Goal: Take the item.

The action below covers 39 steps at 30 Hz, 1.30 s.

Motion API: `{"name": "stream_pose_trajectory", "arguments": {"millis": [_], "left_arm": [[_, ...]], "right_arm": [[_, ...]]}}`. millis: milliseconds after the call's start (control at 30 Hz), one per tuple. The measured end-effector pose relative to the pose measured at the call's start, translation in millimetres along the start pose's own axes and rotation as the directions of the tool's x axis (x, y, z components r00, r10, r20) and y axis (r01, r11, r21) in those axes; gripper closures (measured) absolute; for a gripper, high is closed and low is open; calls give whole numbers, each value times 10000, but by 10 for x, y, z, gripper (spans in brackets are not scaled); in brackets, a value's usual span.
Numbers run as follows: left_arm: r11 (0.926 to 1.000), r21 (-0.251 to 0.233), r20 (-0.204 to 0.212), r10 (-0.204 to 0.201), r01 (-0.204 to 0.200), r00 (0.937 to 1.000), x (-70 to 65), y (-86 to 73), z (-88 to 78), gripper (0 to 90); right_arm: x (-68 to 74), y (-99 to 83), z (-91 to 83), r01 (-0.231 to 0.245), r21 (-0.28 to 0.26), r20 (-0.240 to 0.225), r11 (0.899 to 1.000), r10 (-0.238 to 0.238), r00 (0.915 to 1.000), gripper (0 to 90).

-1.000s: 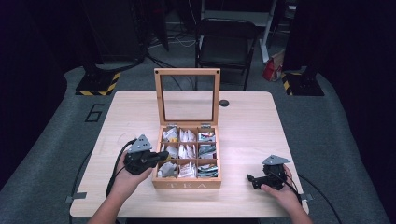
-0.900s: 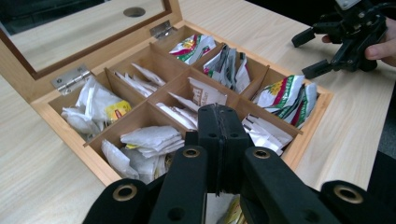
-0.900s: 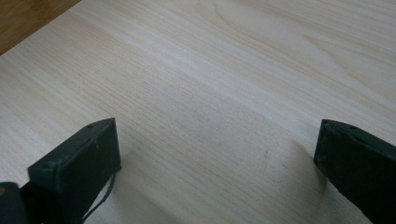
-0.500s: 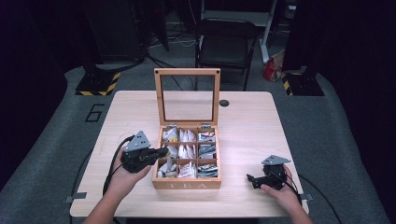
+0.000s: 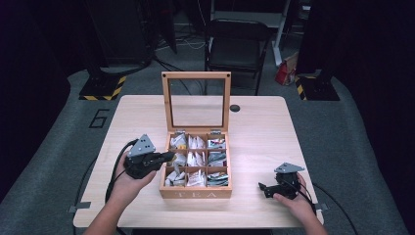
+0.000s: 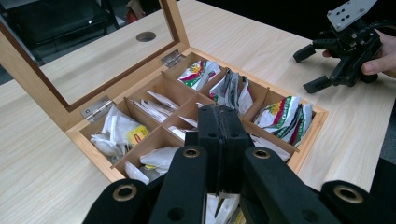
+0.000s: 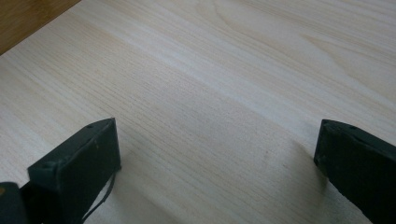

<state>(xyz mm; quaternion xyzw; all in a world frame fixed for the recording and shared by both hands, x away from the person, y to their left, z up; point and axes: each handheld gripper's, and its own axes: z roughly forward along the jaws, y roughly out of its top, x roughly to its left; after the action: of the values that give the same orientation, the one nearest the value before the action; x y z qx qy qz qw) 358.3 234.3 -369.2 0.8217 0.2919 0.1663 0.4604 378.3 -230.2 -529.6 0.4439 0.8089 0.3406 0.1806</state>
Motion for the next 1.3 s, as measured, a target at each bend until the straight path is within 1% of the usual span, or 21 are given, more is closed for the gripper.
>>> {"name": "stream_pose_trajectory", "arguments": {"millis": [200, 333, 367, 400, 500, 533, 567, 800, 967, 1100, 1200, 1300], "left_arm": [[10000, -2, -108, 62, -62, 9999, 18, 28, -27, 898], [9999, 35, -184, 95, -95, 9998, 53, 62, -64, 898], [9999, 19, -283, 135, -135, 9995, 61, 69, -71, 898], [9999, 23, -290, 152, -152, 9995, 74, 78, -83, 898], [10000, -58, -400, 68, -70, 9992, 107, 87, -102, 898], [10000, -12, -399, 63, -63, 9992, 125, 90, -114, 898], [10000, -62, -481, 38, -41, 9988, 135, 89, -118, 898], [10000, 0, -817, -80, 81, 9966, 261, 94, -201, 898], [9994, -126, -1131, -341, 329, 9930, 365, 74, -256, 898], [9989, -12, -1336, -476, 479, 9899, 462, 50, -301, 898], [9981, -57, -1561, -609, 607, 9859, 532, 23, -323, 898], [9975, -17, -1685, -701, 708, 9832, 585, 4, -349, 898]], "right_arm": [[0, 0, -1, -1, -1, -27, 10000, 1, 10000, 0], [-1, 0, -1, 12, 0, -29, 10000, -12, 10000, 0], [0, 0, 0, -2, -4, -24, 10000, 2, 10000, 0], [0, 0, -1, 2, 0, -30, 10000, -2, 10000, 0], [0, 0, 0, 3, 0, 6, 10000, -3, 10000, 0], [0, 0, -1, 5, -1, -26, 10000, -5, 10000, 0], [1, 0, 0, -15, -7, -20, 10000, 15, 10000, 0], [1, 0, 1, -18, -9, 12, 10000, 18, 10000, 0], [1, 0, 0, -13, -8, -21, 10000, 13, 10000, 0], [-2, 0, -1, 25, 26, -9, 10000, -25, 10000, 0], [1, 0, 1, -17, 4, 13, 10000, 17, 10000, 0], [-1, 0, 0, 14, 1, -1, 10000, -14, 10000, 0]]}}
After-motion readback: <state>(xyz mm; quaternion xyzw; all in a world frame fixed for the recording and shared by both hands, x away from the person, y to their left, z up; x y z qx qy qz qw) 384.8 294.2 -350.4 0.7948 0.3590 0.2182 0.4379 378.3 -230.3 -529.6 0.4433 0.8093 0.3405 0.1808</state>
